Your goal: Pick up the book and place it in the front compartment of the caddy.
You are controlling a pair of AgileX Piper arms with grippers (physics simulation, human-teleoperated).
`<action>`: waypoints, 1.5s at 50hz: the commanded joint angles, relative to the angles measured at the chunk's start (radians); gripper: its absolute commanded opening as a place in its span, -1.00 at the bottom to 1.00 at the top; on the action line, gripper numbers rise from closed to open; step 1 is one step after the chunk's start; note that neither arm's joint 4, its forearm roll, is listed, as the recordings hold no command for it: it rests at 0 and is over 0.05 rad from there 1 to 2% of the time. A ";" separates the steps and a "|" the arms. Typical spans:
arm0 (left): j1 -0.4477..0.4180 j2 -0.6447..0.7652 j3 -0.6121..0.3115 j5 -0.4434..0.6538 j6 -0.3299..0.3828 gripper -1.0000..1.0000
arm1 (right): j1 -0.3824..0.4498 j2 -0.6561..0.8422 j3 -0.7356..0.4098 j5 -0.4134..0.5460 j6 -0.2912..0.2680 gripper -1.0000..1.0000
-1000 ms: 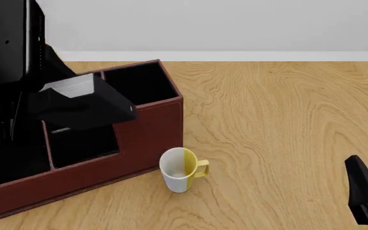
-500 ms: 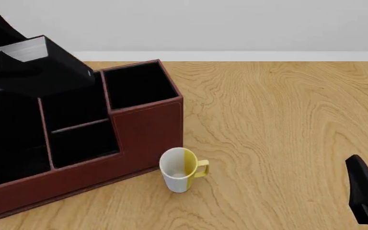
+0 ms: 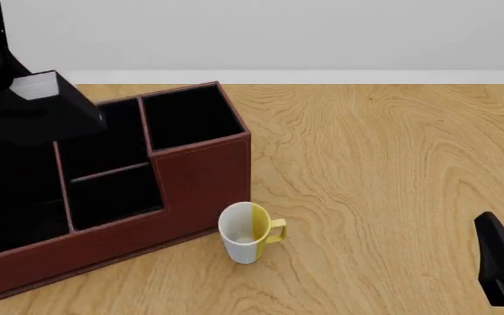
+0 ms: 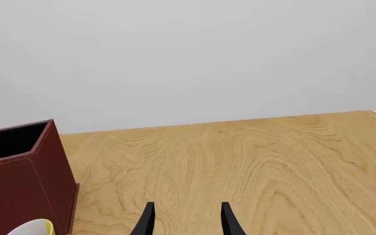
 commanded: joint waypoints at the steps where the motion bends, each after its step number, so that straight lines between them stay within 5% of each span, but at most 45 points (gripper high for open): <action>1: 0.023 0.052 -0.019 0.000 0.041 -1.00 | 0.000 0.000 0.000 0.001 0.002 1.00; 27: -0.048 0.213 -0.089 0.000 0.038 -1.00 | -0.023 0.000 -0.006 0.006 0.030 1.00; 75: -0.012 0.363 -0.135 0.000 0.046 -1.00 | -0.025 0.000 -0.008 0.008 0.025 1.00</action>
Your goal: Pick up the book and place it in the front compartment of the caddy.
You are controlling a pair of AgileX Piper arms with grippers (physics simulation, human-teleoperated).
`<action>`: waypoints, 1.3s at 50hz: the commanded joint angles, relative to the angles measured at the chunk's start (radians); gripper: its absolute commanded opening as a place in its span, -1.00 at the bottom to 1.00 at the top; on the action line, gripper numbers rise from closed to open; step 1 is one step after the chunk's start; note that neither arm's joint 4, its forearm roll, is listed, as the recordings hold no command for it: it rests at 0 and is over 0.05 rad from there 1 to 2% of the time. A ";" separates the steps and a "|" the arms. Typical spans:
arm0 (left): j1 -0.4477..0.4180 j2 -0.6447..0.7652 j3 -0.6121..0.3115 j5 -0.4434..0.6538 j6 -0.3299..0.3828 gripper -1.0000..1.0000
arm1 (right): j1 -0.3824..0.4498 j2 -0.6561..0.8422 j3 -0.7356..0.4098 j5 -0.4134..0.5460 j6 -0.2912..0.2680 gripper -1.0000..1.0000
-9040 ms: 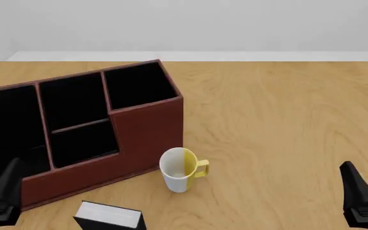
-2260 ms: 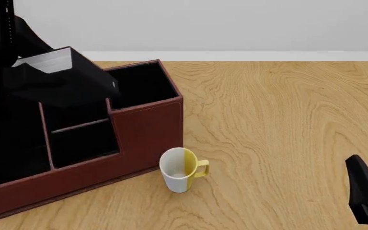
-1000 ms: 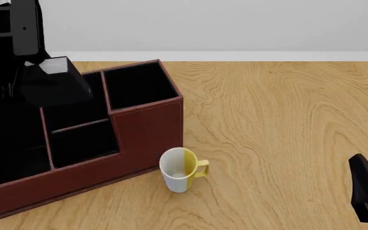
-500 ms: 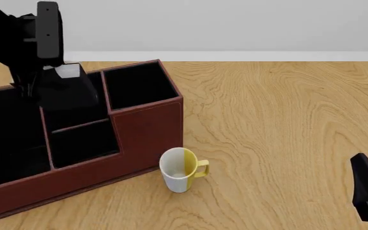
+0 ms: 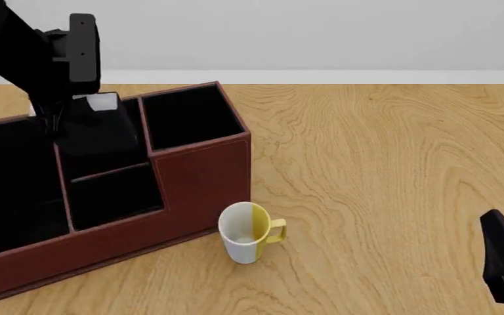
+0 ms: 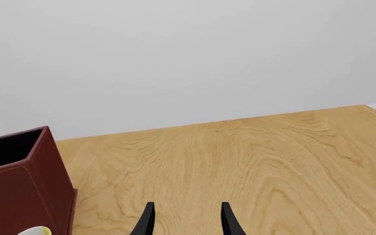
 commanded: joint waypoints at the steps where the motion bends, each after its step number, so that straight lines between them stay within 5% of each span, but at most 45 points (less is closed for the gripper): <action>1: -0.001 0.041 -0.030 0.000 0.006 -1.00 | 0.002 0.000 0.001 -0.001 -0.007 1.00; 40: 0.055 0.159 -0.072 -0.005 0.006 -1.00 | 0.011 0.000 0.006 -0.004 -0.027 1.00; 65: 0.058 0.192 0.003 -0.100 -0.031 -1.00 | 0.025 0.000 0.008 -0.005 -0.045 1.00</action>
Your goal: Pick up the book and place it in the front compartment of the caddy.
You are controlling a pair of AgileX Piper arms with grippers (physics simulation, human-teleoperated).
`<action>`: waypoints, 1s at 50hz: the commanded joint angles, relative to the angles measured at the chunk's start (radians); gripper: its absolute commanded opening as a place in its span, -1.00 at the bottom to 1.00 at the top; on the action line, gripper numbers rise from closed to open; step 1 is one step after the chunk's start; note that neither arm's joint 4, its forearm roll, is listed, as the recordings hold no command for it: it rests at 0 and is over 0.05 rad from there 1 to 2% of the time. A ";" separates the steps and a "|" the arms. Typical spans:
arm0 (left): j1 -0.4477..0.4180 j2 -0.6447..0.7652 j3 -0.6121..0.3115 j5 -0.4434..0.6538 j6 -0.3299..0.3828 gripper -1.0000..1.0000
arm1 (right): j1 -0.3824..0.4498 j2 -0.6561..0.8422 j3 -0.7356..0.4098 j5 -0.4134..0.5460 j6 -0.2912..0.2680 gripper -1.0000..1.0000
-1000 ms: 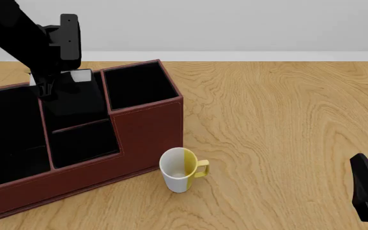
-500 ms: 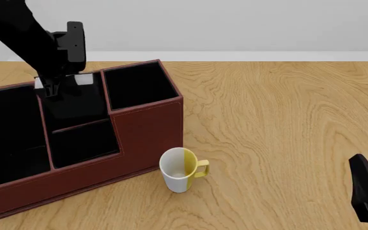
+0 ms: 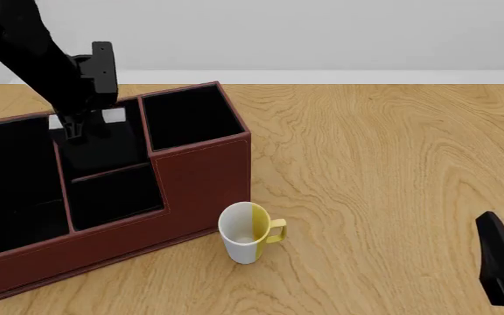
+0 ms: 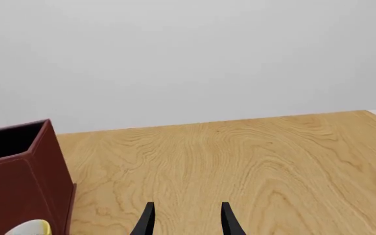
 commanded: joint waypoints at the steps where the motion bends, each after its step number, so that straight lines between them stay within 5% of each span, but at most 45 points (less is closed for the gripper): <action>1: -0.012 0.023 0.021 -0.050 -0.016 -1.00 | 0.008 0.000 0.002 -0.001 -0.009 1.00; 29: -0.002 0.097 0.060 -0.126 -0.039 -1.00 | 0.004 -0.001 0.014 -0.008 -0.016 1.00; 30: 0.000 0.094 0.068 -0.127 -0.029 1.00 | 0.005 -0.001 0.014 -0.008 -0.017 1.00; 50: 0.012 0.071 0.024 -0.087 -0.014 1.00 | 0.006 0.000 0.007 -0.002 -0.013 1.00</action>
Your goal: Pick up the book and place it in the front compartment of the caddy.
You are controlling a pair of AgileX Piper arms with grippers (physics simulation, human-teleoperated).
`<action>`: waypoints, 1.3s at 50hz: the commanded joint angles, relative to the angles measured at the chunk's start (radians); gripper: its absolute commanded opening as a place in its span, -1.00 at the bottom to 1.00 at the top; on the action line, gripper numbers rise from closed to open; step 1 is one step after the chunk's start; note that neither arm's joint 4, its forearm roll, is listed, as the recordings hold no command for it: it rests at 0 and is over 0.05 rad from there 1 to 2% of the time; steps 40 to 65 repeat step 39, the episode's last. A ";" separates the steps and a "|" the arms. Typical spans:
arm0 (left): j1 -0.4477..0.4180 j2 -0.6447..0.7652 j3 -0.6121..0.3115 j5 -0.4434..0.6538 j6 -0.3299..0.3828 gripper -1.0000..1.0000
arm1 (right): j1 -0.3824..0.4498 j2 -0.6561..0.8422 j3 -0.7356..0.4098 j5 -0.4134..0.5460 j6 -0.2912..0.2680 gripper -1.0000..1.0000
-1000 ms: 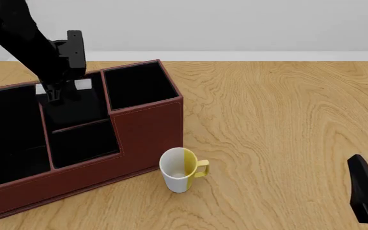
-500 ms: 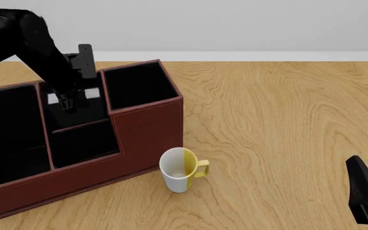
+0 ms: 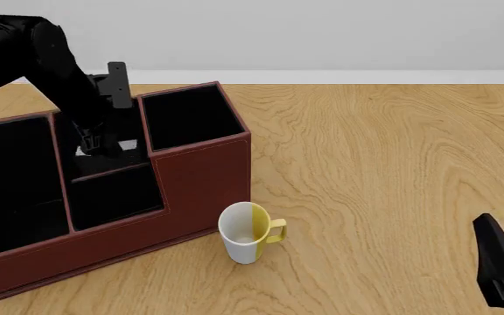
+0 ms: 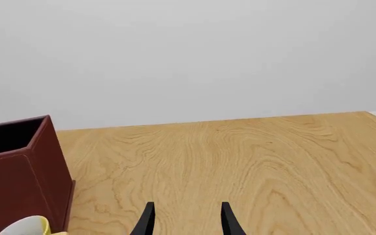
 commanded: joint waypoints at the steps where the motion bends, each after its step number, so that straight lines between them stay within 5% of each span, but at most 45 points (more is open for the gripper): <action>1: 0.008 -0.017 -0.028 0.026 0.013 1.00 | 0.000 0.000 -0.003 0.002 0.002 1.00; 20: 0.024 -0.123 -0.134 0.157 0.055 1.00 | -0.010 0.000 -0.002 0.000 0.014 1.00; 39: 0.004 -0.329 -0.052 0.164 0.074 1.00 | -0.019 0.000 -0.014 0.006 0.034 1.00; 65: 0.004 -0.329 -0.052 0.164 0.074 1.00 | -0.019 0.000 -0.014 0.006 0.034 1.00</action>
